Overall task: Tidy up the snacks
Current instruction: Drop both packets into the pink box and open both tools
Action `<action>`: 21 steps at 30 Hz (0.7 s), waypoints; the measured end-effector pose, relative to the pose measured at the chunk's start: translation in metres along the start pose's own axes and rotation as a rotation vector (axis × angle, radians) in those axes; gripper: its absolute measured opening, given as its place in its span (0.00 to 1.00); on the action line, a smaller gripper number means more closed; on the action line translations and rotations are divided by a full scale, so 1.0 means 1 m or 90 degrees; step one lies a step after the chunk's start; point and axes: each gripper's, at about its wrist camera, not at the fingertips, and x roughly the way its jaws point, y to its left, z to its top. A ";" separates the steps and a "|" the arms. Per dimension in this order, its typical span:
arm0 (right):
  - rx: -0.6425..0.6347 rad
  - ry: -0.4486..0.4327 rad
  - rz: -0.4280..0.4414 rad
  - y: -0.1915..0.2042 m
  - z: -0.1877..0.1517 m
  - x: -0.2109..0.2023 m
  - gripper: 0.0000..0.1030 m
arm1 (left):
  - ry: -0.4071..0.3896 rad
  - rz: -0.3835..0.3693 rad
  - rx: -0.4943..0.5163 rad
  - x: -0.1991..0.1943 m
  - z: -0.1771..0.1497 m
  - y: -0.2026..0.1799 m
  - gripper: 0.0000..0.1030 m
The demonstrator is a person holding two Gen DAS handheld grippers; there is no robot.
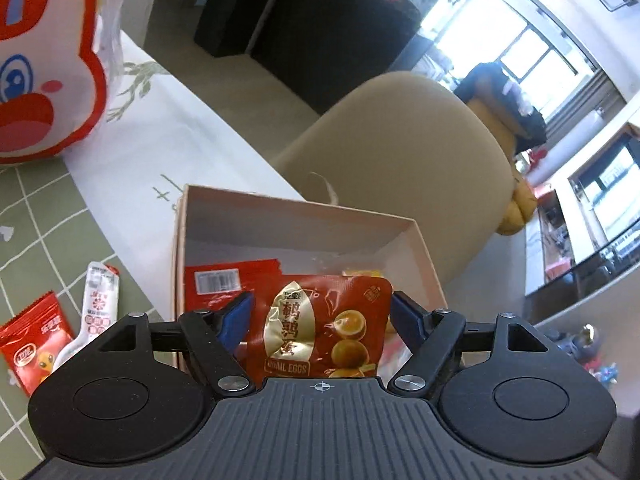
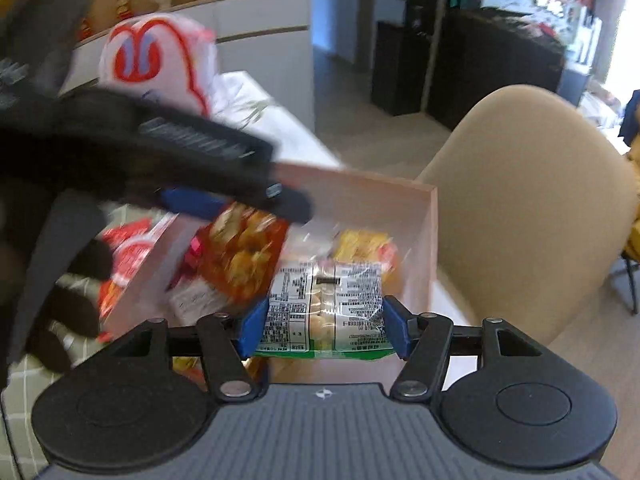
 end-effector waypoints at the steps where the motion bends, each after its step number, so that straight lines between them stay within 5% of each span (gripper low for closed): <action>1: -0.004 -0.001 0.000 0.001 -0.004 -0.002 0.61 | -0.020 0.000 0.000 -0.004 -0.003 0.002 0.77; 7: -0.054 -0.030 -0.053 0.009 -0.019 -0.011 0.65 | -0.077 -0.079 -0.021 -0.037 -0.009 0.016 0.76; 9: -0.042 -0.038 -0.042 0.008 -0.016 -0.017 0.66 | -0.033 -0.091 -0.016 -0.037 -0.008 0.017 0.76; 11: -0.031 -0.023 -0.036 0.007 -0.012 -0.018 0.66 | 0.023 -0.053 0.004 -0.031 -0.010 0.011 0.73; 17: -0.048 -0.029 -0.064 0.015 -0.002 -0.034 0.66 | -0.112 -0.047 -0.048 -0.084 -0.036 0.027 0.72; 21: -0.068 -0.031 -0.052 0.023 0.009 -0.040 0.66 | -0.213 0.044 -0.075 -0.137 -0.079 0.041 0.72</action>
